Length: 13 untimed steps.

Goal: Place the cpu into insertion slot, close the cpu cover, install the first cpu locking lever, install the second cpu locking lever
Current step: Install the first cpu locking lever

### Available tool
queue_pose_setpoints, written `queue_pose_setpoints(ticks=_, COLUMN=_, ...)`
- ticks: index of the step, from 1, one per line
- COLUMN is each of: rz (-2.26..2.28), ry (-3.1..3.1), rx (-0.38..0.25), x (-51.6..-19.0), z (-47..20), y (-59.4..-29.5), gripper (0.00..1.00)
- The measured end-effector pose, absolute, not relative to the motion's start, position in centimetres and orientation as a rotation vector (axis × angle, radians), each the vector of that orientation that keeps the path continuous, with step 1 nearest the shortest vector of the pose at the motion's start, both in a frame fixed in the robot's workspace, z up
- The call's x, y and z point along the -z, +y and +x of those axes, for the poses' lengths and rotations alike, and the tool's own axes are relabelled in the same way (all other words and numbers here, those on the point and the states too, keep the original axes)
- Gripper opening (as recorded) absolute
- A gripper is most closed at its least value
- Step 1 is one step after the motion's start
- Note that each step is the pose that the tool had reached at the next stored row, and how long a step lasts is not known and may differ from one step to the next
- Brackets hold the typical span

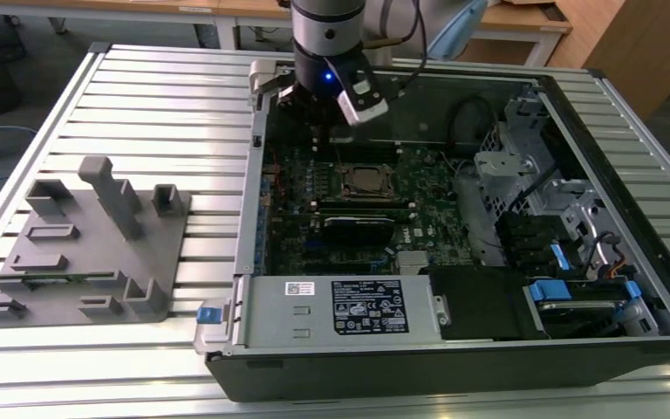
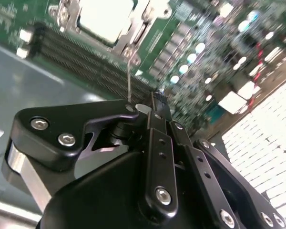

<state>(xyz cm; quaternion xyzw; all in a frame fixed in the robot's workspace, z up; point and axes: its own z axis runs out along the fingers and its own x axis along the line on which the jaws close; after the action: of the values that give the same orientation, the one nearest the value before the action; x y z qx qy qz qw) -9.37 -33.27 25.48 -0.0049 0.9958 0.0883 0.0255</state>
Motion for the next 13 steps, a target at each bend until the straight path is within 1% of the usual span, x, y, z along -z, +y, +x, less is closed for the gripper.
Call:
queue_pose_setpoints(ticks=2, rz=-0.015, ry=3.076, rx=-0.297, x=-25.48, z=-9.37, y=-33.28, gripper=0.11)
queue_pose_setpoints(ticks=5, rz=-0.014, ry=3.075, rx=-0.305, x=-25.48, z=-9.37, y=-33.28, gripper=0.11)
queue_pose_setpoints(ticks=8, rz=-0.013, ry=3.071, rx=-0.35, x=-25.47, z=-9.37, y=-33.27, gripper=0.11)
queue_pose_setpoints(ticks=13, rz=-0.013, ry=3.07, rx=-0.355, x=-25.47, z=-9.31, y=-33.28, gripper=0.11)
